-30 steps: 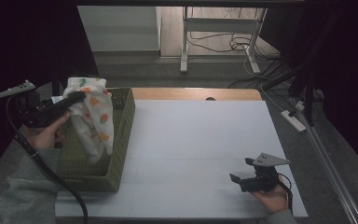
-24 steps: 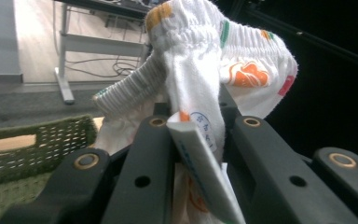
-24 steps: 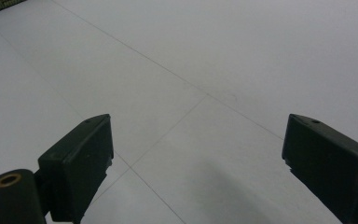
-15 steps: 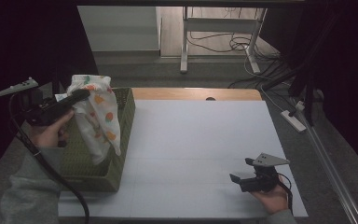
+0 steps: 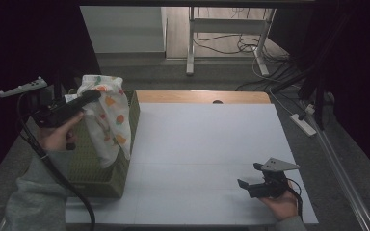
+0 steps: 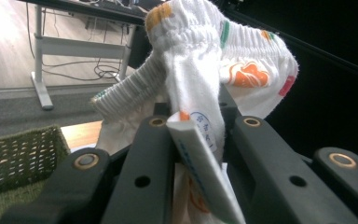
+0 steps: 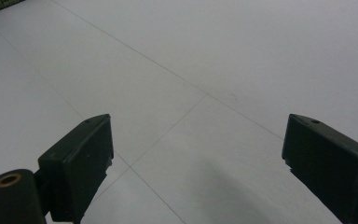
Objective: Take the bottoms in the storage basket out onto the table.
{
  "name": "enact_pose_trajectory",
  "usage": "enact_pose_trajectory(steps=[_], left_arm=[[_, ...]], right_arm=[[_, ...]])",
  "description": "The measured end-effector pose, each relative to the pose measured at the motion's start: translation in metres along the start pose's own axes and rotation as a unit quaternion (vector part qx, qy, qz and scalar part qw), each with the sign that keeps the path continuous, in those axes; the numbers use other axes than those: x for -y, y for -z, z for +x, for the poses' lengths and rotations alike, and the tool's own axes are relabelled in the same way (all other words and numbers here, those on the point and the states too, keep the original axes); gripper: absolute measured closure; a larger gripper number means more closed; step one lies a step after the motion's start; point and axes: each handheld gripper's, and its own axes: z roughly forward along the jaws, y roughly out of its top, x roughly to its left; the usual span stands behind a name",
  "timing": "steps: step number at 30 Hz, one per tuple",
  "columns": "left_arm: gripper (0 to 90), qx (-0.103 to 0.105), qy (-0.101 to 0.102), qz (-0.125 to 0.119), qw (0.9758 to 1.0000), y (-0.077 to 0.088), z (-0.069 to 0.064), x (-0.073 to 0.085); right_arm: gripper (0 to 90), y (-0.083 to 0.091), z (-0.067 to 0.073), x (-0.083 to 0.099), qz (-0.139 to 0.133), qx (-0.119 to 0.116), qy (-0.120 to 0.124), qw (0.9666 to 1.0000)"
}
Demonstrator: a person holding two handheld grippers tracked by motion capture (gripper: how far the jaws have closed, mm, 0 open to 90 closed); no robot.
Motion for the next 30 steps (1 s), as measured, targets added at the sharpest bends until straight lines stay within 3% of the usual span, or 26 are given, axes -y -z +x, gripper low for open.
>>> enact_pose_trajectory(steps=[30], left_arm=[[82.8,0.032,-0.012,0.0,0.9994,-0.022,-0.025,-0.012]], right_arm=[[9.0,0.001,0.0,0.0,-0.001,0.0,-0.001,1.0]])
